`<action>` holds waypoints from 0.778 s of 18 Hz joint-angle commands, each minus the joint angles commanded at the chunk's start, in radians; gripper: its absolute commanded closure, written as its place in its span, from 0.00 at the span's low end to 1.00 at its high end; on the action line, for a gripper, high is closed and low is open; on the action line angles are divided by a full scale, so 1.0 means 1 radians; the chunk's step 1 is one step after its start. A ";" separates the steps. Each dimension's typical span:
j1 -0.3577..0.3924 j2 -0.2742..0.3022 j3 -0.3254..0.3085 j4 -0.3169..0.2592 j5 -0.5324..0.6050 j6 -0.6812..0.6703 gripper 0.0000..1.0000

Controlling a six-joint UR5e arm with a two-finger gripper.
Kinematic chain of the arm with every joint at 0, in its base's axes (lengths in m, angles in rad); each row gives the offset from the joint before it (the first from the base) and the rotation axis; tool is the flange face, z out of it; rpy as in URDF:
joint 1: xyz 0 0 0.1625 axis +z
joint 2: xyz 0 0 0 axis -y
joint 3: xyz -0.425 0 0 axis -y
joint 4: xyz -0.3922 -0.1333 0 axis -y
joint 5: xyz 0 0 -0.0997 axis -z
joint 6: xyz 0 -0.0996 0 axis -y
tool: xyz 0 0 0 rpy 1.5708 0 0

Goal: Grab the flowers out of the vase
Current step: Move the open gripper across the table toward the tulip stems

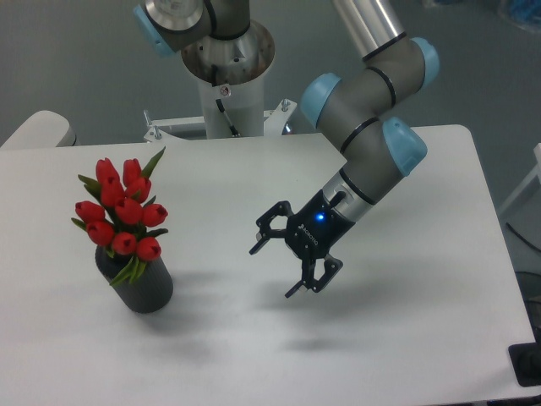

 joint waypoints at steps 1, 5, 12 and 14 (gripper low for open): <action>0.000 0.000 0.000 0.000 0.000 0.000 0.00; -0.002 0.000 -0.009 -0.002 -0.030 0.000 0.00; 0.017 0.014 -0.044 0.000 -0.187 -0.037 0.00; 0.017 0.015 -0.049 0.000 -0.192 -0.037 0.00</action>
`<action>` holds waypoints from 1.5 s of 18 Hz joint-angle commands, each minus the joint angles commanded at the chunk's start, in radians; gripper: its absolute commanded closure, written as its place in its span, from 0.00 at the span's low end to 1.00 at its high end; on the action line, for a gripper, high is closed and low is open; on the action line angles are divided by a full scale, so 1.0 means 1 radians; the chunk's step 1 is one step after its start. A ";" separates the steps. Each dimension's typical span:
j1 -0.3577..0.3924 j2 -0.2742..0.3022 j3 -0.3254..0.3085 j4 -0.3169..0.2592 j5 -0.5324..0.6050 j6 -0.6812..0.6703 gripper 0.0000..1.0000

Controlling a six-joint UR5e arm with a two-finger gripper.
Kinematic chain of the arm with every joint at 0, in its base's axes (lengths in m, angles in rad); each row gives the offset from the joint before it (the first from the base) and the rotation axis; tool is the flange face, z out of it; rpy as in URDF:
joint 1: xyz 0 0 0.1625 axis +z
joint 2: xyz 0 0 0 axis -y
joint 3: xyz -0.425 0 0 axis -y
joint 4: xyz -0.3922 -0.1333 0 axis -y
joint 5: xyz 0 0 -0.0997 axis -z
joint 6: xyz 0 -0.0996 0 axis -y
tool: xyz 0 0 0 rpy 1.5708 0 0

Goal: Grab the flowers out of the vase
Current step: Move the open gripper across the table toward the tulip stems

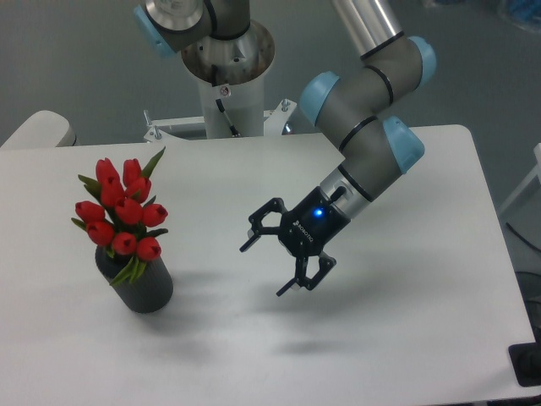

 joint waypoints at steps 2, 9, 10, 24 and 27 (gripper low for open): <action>0.000 0.006 -0.005 0.002 0.000 0.000 0.00; -0.005 0.052 -0.075 0.003 -0.018 0.012 0.00; -0.005 0.069 -0.092 0.005 -0.018 0.017 0.00; -0.040 0.189 -0.250 0.014 -0.124 0.077 0.00; -0.041 0.192 -0.256 0.014 -0.127 0.084 0.00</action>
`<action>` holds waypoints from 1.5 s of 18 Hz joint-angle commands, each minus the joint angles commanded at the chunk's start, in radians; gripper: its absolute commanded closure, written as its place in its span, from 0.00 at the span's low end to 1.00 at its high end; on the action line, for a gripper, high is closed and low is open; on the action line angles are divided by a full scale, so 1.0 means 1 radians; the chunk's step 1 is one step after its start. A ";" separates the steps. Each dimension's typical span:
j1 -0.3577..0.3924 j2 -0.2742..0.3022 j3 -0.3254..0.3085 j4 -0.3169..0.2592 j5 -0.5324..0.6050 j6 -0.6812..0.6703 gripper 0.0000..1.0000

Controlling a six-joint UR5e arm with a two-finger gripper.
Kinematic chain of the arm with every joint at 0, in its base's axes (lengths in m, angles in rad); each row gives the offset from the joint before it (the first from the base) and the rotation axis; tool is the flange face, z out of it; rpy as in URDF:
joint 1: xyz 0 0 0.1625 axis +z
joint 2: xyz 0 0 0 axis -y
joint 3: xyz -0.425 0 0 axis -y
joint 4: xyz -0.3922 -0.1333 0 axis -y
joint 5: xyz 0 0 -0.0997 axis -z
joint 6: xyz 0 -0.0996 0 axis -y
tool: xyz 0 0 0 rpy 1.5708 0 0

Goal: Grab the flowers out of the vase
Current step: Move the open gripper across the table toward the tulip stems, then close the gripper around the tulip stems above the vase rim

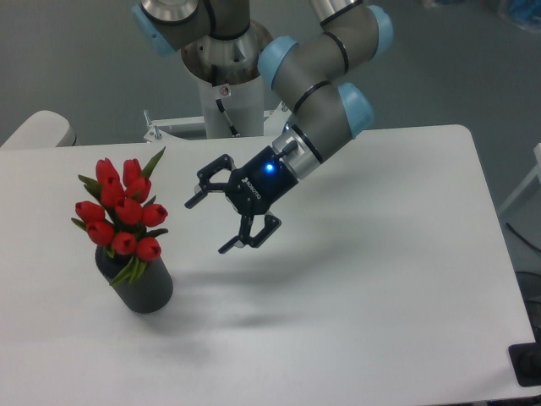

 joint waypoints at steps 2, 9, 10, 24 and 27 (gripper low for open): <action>0.000 0.006 -0.002 -0.002 0.000 -0.002 0.00; -0.021 0.009 -0.006 -0.002 -0.002 -0.002 0.00; -0.023 0.009 -0.006 -0.002 -0.002 -0.002 0.00; -0.123 -0.035 0.008 0.034 -0.083 -0.011 0.00; -0.136 -0.040 0.008 0.041 -0.104 -0.012 0.00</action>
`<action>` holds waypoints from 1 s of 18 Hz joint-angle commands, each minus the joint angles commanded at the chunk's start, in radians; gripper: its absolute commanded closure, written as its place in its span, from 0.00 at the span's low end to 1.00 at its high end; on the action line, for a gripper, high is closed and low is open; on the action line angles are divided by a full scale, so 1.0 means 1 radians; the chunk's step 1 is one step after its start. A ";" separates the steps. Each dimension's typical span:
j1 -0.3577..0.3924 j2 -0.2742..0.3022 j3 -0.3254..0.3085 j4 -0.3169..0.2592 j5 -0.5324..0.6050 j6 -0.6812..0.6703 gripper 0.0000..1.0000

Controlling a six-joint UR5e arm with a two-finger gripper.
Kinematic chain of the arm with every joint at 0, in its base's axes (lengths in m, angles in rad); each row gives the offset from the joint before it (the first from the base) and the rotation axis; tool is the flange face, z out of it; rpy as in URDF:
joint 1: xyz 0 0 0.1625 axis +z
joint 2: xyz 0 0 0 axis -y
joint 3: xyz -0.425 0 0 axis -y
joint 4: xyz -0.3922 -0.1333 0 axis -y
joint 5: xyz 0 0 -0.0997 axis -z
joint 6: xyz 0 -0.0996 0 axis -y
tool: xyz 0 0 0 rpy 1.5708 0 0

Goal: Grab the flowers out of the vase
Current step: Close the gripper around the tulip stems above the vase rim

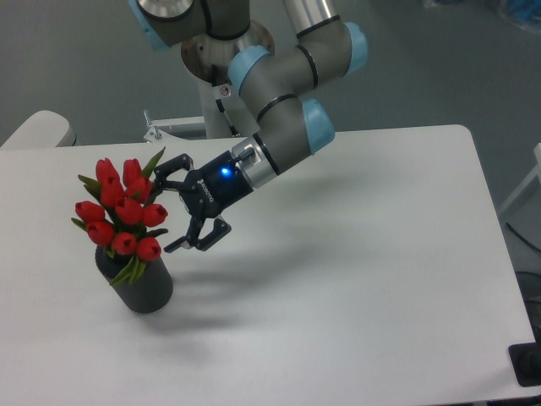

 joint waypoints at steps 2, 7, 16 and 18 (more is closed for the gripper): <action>-0.009 -0.009 0.002 0.002 -0.020 0.002 0.00; -0.054 -0.040 0.003 0.049 -0.037 0.000 0.00; -0.072 -0.046 0.005 0.072 -0.072 0.008 0.68; -0.072 -0.045 0.011 0.072 -0.072 0.009 0.90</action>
